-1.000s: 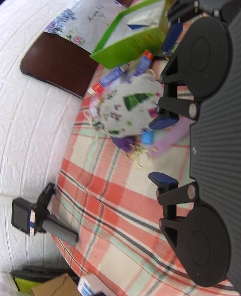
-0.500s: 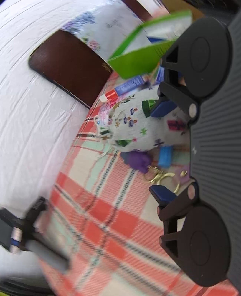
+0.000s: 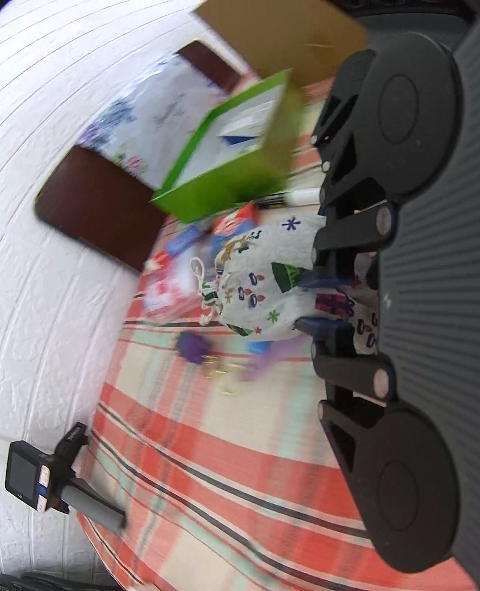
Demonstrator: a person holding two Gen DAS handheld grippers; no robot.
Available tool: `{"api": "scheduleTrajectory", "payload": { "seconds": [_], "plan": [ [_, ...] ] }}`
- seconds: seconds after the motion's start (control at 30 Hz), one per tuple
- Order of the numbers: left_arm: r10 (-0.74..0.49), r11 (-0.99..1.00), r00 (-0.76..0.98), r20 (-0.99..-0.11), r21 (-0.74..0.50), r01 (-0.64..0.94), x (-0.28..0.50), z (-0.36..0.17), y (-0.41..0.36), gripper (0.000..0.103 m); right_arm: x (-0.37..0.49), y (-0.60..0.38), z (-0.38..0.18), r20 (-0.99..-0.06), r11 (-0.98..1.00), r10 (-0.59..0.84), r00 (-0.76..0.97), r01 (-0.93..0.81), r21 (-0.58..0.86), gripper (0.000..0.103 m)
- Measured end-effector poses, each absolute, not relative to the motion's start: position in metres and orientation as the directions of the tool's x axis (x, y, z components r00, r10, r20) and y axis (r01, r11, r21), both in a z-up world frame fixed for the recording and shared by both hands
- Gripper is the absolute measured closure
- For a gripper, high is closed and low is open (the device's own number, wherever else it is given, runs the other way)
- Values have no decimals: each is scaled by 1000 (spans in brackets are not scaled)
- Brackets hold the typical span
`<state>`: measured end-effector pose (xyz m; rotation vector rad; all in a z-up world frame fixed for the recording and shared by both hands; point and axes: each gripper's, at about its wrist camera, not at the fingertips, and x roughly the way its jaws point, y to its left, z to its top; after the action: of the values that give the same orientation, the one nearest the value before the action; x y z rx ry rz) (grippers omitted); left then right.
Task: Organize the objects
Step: 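Reach the left tool to the floral drawstring pouch and grasp it, then lift the floral pouch into the green box and open the left tool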
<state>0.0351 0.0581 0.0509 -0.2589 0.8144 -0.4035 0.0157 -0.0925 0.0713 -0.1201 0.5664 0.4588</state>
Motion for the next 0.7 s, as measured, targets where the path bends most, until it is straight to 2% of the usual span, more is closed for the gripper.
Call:
{"api": "scheduleTrajectory", "payload": {
  "seconds": [0.07,0.1,0.13,0.17,0.23,0.27,0.3,0.4,0.43,0.47,0.53,0.57,0.6,0.67,0.7],
  "plan": [
    [-446,894,597,-667,-368,257,20,46,59,80,4,-97,64,-571,886,401,716,-463,42,48],
    [-442,896,596,-671,-365,253,17,45,60,69,0,-97,60,-580,886,400,709,-462,47,39],
    [-436,899,605,-666,-361,249,15,46,63,57,-2,-99,59,-584,892,392,711,-450,50,36],
    [-423,904,623,-657,-352,243,15,48,64,52,-3,-102,59,-582,899,382,718,-434,55,30],
    [-397,914,651,-647,-342,217,20,52,66,37,-2,-107,65,-566,911,372,736,-408,68,20],
    [-405,910,659,-634,-349,223,23,54,67,32,-7,-106,66,-559,912,373,741,-404,74,9],
    [-411,908,662,-627,-350,231,27,54,66,24,-5,-109,67,-555,912,374,743,-404,74,4],
    [-426,904,634,-646,-324,278,36,45,52,24,15,-111,57,-582,917,361,729,-390,81,4],
    [-429,903,610,-667,-316,290,41,37,47,31,23,-112,52,-598,917,366,713,-387,99,5],
    [-434,901,575,-694,-323,290,46,26,42,37,34,-112,45,-622,915,371,690,-385,119,11],
    [-477,878,545,-690,-407,253,46,17,43,48,40,-112,39,-623,918,376,686,-366,152,14],
    [-468,883,556,-687,-395,254,44,23,42,52,35,-112,43,-608,916,381,696,-374,146,22],
    [-460,887,572,-679,-376,267,40,33,39,55,30,-112,48,-589,912,388,709,-390,131,34],
    [-475,880,602,-642,-358,312,34,56,32,55,22,-116,63,-526,909,392,755,-407,93,47],
    [-481,877,621,-619,-339,341,33,67,24,55,18,-119,71,-488,919,364,793,-391,50,47]
  ]
}}
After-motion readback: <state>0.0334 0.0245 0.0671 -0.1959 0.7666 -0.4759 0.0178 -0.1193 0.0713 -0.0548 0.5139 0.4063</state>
